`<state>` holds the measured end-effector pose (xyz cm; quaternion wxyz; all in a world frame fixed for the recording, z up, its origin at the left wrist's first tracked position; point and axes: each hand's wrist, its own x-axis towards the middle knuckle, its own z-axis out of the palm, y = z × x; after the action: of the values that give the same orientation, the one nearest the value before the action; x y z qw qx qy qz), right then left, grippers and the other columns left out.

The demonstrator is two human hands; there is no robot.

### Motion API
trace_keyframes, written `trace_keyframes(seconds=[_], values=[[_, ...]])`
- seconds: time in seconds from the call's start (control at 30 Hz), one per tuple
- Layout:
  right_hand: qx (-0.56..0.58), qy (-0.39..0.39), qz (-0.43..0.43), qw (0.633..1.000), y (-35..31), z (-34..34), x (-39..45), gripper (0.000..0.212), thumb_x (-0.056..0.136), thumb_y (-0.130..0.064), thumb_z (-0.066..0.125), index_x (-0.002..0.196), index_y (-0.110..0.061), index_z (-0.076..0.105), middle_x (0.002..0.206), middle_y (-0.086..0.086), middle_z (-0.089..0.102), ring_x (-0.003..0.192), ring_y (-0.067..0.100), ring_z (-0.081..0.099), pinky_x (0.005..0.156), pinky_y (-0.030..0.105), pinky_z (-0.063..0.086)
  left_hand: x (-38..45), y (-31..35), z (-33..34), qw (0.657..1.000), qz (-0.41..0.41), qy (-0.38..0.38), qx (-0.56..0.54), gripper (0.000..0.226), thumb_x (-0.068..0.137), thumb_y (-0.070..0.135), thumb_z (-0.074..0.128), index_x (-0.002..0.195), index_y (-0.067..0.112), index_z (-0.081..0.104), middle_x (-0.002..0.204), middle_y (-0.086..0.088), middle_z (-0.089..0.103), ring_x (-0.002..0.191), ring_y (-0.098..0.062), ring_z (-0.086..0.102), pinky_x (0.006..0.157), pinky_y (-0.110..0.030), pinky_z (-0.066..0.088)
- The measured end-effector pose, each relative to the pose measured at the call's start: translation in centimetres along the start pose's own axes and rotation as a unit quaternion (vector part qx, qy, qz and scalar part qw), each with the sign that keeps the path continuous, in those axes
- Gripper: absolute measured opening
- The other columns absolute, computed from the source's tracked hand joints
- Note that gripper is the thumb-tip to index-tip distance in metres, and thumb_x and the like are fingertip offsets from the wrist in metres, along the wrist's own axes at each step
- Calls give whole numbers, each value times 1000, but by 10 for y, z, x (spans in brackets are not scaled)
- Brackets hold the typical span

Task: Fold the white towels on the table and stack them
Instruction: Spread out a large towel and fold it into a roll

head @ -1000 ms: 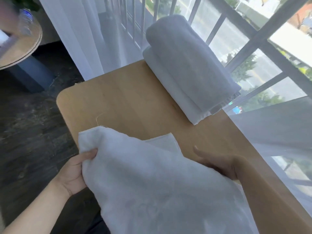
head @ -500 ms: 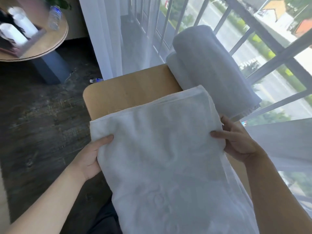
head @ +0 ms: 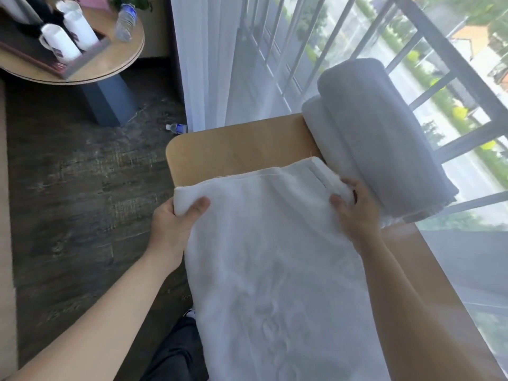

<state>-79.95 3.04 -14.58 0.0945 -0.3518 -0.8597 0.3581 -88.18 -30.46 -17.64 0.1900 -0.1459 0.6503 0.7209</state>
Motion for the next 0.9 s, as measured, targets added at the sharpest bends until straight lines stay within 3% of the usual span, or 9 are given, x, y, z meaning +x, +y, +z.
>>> trace_keyframes(seconds=[0.1, 0.17, 0.23, 0.4, 0.5, 0.67, 0.77, 0.83, 0.9], values=[[-87, 57, -42, 994, -2, 13, -3, 43, 94, -11, 61, 136, -9, 53, 125, 12, 58, 119, 33, 52, 97, 30, 36, 14, -7, -9, 990, -7, 66, 123, 22, 84, 36, 80, 102, 26, 71, 100, 3, 73, 95, -22, 70, 80, -45, 59], [-146, 23, -56, 987, -6, 23, -5, 49, 96, -22, 63, 141, -6, 50, 136, 17, 53, 128, 34, 47, 108, 39, 34, 21, -9, -12, 988, -20, 48, 147, 31, 86, 35, 79, 111, 24, 67, 105, 3, 71, 97, -20, 68, 82, -46, 59], [-154, -42, -39, 986, -11, 32, -6, 54, 96, -29, 64, 144, -8, 48, 139, 13, 54, 130, 32, 48, 111, 41, 35, 26, -6, -15, 986, -15, 33, 162, 27, 84, 35, 81, 105, 26, 67, 102, 4, 72, 94, -19, 68, 78, -44, 59], [-185, -34, 34, 982, -23, 51, 3, 51, 94, -35, 66, 133, -8, 50, 132, 14, 55, 123, 34, 49, 103, 44, 40, 32, -6, -21, 990, -24, 11, 142, 24, 79, 33, 85, 95, 25, 70, 92, 6, 75, 89, -19, 72, 76, -44, 61], [-205, -53, 93, 973, -30, 52, 19, 30, 95, -34, 62, 113, -11, 58, 122, 14, 57, 116, 33, 52, 99, 43, 43, 33, -6, -23, 990, -35, -2, 139, 24, 79, 34, 85, 97, 26, 70, 90, 9, 75, 88, -17, 72, 75, -42, 61], [-273, -122, 43, 953, -39, 51, 28, 16, 102, -21, 49, 110, -8, 54, 124, 17, 47, 113, 37, 47, 95, 44, 43, 35, -5, -25, 990, -40, -9, 133, 27, 79, 34, 84, 100, 25, 71, 95, 6, 76, 90, -19, 72, 76, -43, 61], [-211, -115, 32, 970, -40, 50, 30, 21, 97, -16, 56, 113, -8, 46, 114, 10, 43, 106, 32, 47, 93, 41, 42, 33, -7, -29, 992, -36, -4, 125, 23, 80, 33, 84, 98, 29, 72, 94, 8, 75, 89, -16, 72, 74, -40, 60], [-170, -135, 54, 975, -42, 46, 33, 27, 95, -19, 61, 113, -12, 43, 109, 5, 48, 96, 26, 51, 81, 35, 42, 31, -7, -32, 993, -35, 2, 113, 18, 80, 32, 84, 94, 33, 73, 94, 8, 76, 86, -14, 73, 69, -36, 58], [-174, -183, 66, 965, -43, 44, 38, 17, 97, -20, 57, 110, -17, 45, 99, 3, 57, 89, 24, 56, 69, 33, 40, 30, -7, -33, 993, -38, 2, 108, 15, 79, 33, 83, 90, 35, 73, 92, 9, 76, 84, -13, 73, 67, -33, 56]])
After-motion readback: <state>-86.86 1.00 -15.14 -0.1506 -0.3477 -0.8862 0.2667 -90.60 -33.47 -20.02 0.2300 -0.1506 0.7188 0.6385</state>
